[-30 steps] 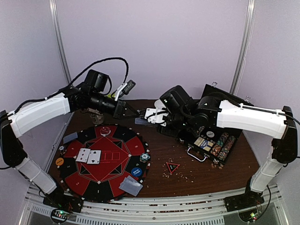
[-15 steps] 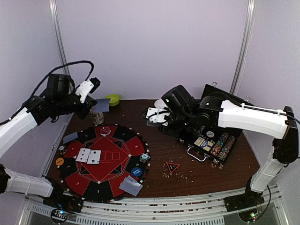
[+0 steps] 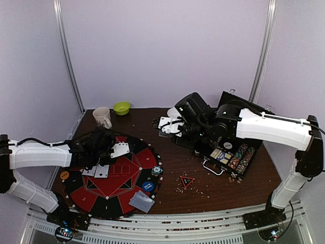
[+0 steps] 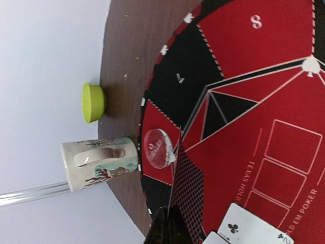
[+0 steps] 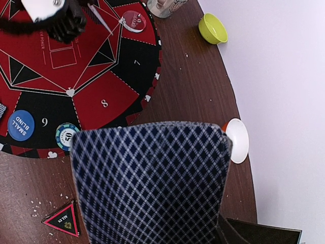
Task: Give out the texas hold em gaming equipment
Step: Flop the poker card into the community card area.
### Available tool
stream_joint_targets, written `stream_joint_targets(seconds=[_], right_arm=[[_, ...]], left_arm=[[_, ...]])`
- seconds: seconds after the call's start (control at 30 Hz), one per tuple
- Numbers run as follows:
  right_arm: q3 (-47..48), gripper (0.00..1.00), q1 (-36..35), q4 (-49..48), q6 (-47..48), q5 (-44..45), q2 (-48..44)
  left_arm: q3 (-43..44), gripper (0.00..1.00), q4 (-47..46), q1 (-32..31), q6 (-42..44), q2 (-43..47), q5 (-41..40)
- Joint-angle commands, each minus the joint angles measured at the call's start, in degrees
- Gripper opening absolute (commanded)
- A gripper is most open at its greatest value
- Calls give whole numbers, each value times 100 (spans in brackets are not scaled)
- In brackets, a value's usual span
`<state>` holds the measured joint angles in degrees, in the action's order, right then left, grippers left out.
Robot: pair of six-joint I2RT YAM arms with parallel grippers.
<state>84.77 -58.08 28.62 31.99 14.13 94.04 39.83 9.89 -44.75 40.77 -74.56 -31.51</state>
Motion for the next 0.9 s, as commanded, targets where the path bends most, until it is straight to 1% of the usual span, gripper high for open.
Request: stream_joint_targets(seconds=[0.0, 0.17, 0.23, 0.33, 0.4, 0.6, 0.87], right_arm=[[21, 44, 32, 21, -26, 70, -181], [6, 44, 27, 17, -17, 58, -201], [4, 44, 23, 20, -9, 70, -210], [4, 44, 30, 21, -13, 70, -211], [4, 44, 27, 23, -17, 70, -212], [-3, 44, 33, 27, -7, 87, -255], [-9, 44, 30, 17, 1, 80, -237]], left_arm=[[-94, 0, 110, -269, -256, -558, -255], [-89, 0, 990, -586, -616, -827, 318], [-47, 0, 1273, -679, -737, -884, 698], [42, 0, 1511, -693, -956, -1008, 1211], [114, 0, 1614, -693, -1118, -1152, 1365], [354, 0, 2045, -684, -1480, -1617, 1332], [246, 0, 1894, -635, -1561, -1732, 1032]])
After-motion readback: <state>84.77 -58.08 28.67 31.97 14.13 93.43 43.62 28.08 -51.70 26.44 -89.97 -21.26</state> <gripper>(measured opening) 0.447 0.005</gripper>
